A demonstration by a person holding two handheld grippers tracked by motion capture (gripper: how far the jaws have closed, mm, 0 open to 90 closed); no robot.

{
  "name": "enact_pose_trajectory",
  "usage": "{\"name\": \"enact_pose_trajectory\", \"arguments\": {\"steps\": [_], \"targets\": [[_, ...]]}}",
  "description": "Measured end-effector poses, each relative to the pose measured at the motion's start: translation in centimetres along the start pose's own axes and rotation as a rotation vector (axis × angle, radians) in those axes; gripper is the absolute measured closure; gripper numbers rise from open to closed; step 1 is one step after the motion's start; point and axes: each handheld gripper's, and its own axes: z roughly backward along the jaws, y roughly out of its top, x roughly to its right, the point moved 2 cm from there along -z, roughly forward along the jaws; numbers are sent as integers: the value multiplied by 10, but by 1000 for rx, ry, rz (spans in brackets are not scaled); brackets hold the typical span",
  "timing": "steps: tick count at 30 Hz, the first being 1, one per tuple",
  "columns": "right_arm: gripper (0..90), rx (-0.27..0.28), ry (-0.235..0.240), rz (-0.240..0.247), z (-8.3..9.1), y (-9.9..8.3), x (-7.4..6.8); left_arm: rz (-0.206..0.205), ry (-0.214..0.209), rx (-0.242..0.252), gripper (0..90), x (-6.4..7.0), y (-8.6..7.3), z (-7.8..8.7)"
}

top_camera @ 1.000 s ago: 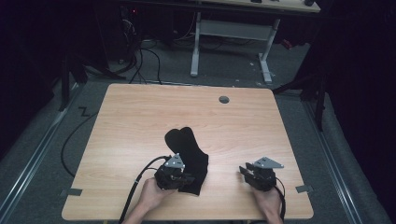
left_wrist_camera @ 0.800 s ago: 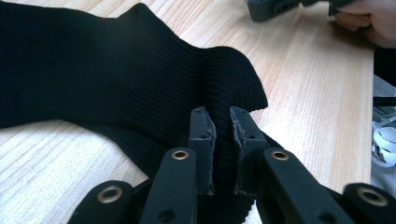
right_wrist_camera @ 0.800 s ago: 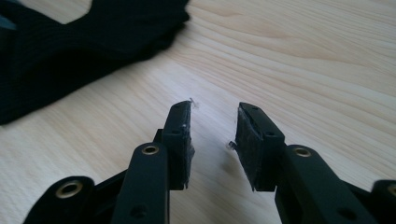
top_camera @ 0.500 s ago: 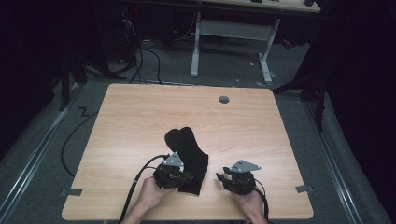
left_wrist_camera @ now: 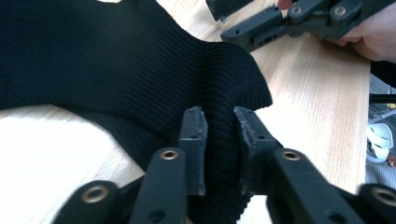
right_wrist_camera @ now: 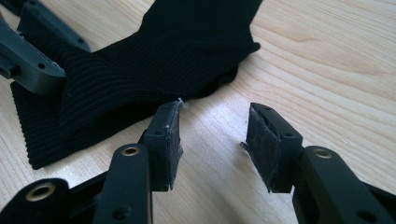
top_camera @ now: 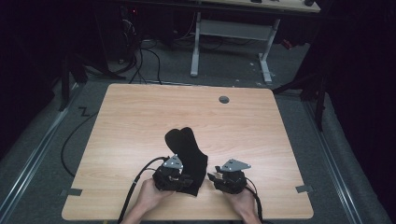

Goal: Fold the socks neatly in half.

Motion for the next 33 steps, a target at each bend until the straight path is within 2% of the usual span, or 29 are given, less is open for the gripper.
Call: {"name": "enact_pose_trajectory", "arguments": {"steps": [5,7,10,14,17,22,30,33], "targets": [[597,-5,20,-1,-2,0,-1,25,-6,6,630,-1,-3,2],[608,-10,23,4,-2,0,-2,32,8,7,585,0,-4,2],[595,-17,17,14,-3,-1,-2,40,23,20,503,1,-6,4],[572,-23,5,6,-2,-2,-1,47,32,47,438,1,-8,7],[571,-21,2,3,-1,-2,0,59,38,62,417,0,-11,10],[571,-16,0,5,1,-2,1,84,73,91,408,-2,-17,13],[572,-17,2,4,0,-2,0,99,96,126,415,-4,-24,20],[572,-20,4,6,0,0,-1,105,117,134,411,-6,-27,24]]}}
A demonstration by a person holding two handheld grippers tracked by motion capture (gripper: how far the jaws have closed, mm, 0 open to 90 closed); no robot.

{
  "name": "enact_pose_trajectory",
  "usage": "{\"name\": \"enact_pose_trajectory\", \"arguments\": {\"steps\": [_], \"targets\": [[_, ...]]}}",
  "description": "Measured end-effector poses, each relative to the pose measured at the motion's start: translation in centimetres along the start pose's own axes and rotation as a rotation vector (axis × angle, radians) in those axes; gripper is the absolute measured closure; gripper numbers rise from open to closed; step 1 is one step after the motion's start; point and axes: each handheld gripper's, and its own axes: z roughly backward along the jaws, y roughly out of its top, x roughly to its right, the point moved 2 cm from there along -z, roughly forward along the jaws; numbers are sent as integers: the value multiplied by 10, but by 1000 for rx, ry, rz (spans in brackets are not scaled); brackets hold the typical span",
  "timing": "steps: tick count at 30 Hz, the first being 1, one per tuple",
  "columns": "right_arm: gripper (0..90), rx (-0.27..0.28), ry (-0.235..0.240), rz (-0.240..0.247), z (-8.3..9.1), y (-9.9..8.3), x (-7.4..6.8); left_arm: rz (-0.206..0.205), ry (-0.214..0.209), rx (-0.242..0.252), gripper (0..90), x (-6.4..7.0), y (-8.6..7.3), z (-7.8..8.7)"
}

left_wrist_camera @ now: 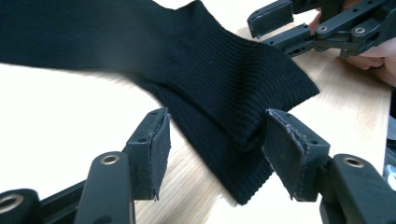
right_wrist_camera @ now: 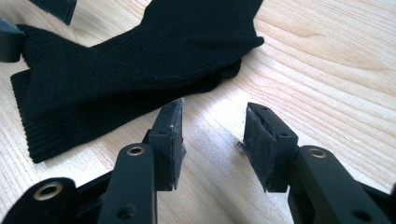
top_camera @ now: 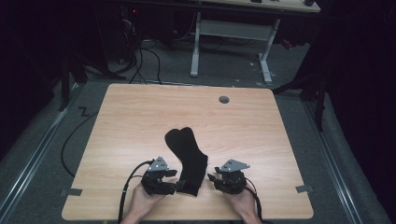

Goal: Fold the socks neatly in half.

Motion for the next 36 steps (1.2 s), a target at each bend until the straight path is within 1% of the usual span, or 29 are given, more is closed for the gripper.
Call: {"name": "enact_pose_trajectory", "arguments": {"steps": [3,6,9,12,14,15,16,19,20,21,22,24,26,30,32,34,36], "targets": [[572,-1,2,10,-1,2,-1,5,25,10,397,-3,-2,4],[572,0,6,15,-1,4,-2,12,57,3,395,-5,-4,5],[572,0,10,26,-2,7,-4,17,108,-1,395,-8,-8,5],[572,14,23,26,0,14,-5,39,127,15,396,-11,-11,6],[572,21,39,27,0,20,-6,32,142,7,397,-12,-11,4],[572,20,41,32,0,21,-7,24,156,-5,396,-12,-11,2],[572,16,43,43,-2,23,-9,18,162,-13,397,-11,-11,1],[572,4,53,50,-6,22,-14,10,155,-11,402,-6,-13,-1],[572,2,59,52,-8,21,-15,14,150,-1,410,-5,-14,-2],[572,-3,62,49,-9,20,-16,9,138,4,433,-5,-15,-2],[571,-9,65,46,-11,19,-16,18,117,7,484,-2,-16,-2],[572,-16,74,40,-12,17,-17,-9,95,-13,568,-1,-16,-2],[571,-22,78,44,-14,15,-19,-34,92,-23,610,2,-15,-3],[549,-21,85,32,-16,15,-22,-65,76,-34,700,7,-14,-7],[531,-32,77,34,-19,15,-22,-81,72,-38,743,9,-13,-9],[519,-36,71,27,-21,15,-21,-87,64,-33,788,10,-12,-11],[511,-32,64,30,-22,16,-19,-91,61,-28,823,10,-11,-12]]}}
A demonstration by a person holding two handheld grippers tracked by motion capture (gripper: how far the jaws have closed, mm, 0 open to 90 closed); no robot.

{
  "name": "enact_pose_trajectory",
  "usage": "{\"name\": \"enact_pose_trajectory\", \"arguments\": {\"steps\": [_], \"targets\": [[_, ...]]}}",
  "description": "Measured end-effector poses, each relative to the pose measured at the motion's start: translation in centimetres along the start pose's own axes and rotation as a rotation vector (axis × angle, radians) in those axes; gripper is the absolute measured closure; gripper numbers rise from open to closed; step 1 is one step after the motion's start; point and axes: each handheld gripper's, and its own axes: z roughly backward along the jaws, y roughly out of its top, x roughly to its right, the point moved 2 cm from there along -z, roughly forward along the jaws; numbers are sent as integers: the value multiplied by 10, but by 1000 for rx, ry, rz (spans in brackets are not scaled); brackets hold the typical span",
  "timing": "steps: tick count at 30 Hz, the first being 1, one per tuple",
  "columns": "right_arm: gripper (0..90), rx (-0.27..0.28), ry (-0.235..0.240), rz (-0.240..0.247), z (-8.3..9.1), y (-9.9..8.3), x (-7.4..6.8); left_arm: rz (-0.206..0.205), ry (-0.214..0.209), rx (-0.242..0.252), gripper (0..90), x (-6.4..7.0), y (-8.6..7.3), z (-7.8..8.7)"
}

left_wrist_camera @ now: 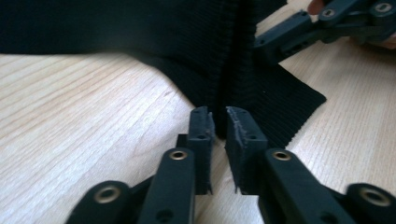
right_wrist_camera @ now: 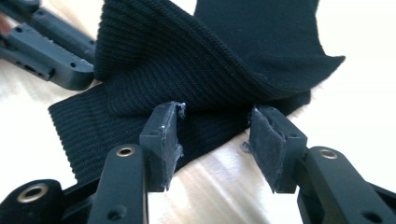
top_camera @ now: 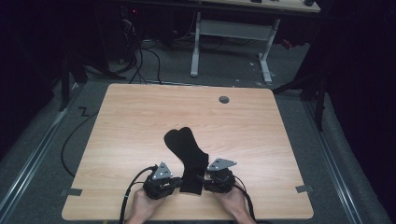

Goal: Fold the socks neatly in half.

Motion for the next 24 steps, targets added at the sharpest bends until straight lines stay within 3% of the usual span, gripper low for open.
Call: {"name": "enact_pose_trajectory", "arguments": {"steps": [3,6,10,12,14,17,19,24], "targets": [[499,2,-23,-3,-2,1,6,4,5,3,869,-2,2,-1],[494,4,-34,-8,-2,2,8,-4,18,18,850,-1,7,-1],[494,10,-42,-5,-3,2,10,21,34,65,558,-2,12,-1],[494,9,-45,-15,-3,2,11,27,33,68,485,-2,13,-3],[494,13,-49,-15,-4,2,12,18,30,58,469,-1,15,-6],[493,7,-56,-18,-5,4,14,-10,39,46,505,5,20,-12],[493,7,-62,-26,-5,5,15,-27,34,52,593,9,22,-14],[460,-4,-65,-44,-2,5,14,-19,33,66,759,8,27,-17]]}}
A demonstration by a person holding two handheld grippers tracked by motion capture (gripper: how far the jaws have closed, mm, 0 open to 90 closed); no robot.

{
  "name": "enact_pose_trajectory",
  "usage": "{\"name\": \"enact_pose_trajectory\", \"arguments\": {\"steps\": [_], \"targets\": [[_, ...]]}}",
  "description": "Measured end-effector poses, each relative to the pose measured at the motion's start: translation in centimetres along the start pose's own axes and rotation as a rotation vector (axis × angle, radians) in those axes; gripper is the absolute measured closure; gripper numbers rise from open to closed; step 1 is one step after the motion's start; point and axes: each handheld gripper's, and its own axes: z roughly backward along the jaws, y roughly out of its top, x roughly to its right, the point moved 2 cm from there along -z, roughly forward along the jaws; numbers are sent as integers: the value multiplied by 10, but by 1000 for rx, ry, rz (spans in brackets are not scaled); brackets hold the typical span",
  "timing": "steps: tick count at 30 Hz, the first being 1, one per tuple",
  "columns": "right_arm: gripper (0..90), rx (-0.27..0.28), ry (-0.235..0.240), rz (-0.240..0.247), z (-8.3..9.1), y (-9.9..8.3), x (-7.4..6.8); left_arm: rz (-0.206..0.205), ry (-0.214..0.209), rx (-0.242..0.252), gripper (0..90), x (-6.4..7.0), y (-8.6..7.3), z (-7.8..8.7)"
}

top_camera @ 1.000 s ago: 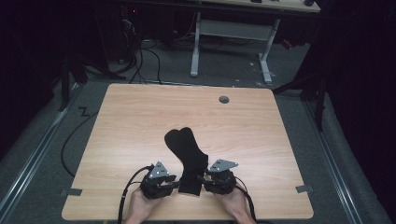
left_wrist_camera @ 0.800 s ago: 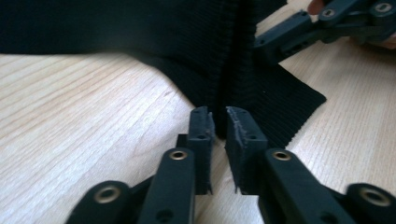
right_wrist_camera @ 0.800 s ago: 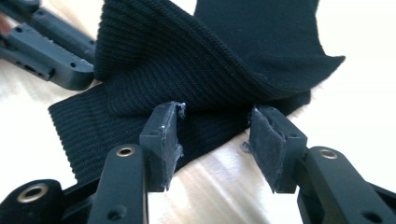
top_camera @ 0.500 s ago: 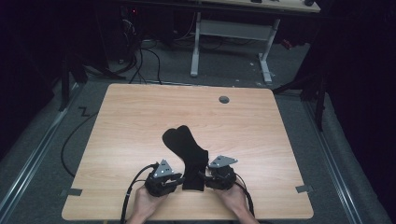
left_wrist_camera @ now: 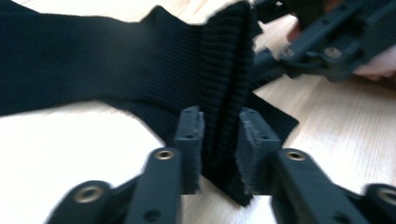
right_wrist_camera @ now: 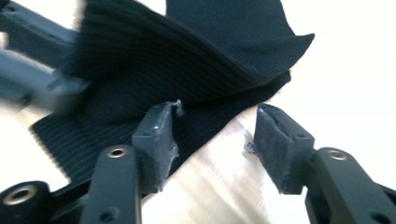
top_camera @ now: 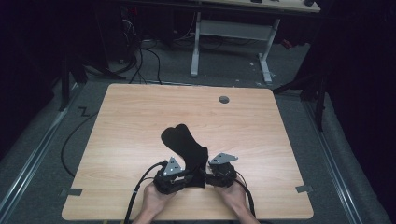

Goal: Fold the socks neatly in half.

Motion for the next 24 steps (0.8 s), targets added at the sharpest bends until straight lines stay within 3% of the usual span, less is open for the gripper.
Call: {"name": "enact_pose_trajectory", "arguments": {"steps": [3,6,13,17,20,24], "targets": [[453,20,30,-3,9,-5,-9,-18,11,0,818,0,2,1],[447,-5,26,33,10,-9,-15,-43,17,-10,830,1,2,2],[451,3,-21,17,4,-7,-5,-96,31,-6,841,-1,5,13],[454,0,-33,8,1,-4,-3,-140,52,-30,841,-2,5,19],[458,9,-38,2,0,-3,-4,-174,59,-53,839,2,4,18],[458,8,-37,-1,0,-3,-4,-179,38,-86,813,6,1,10]]}}
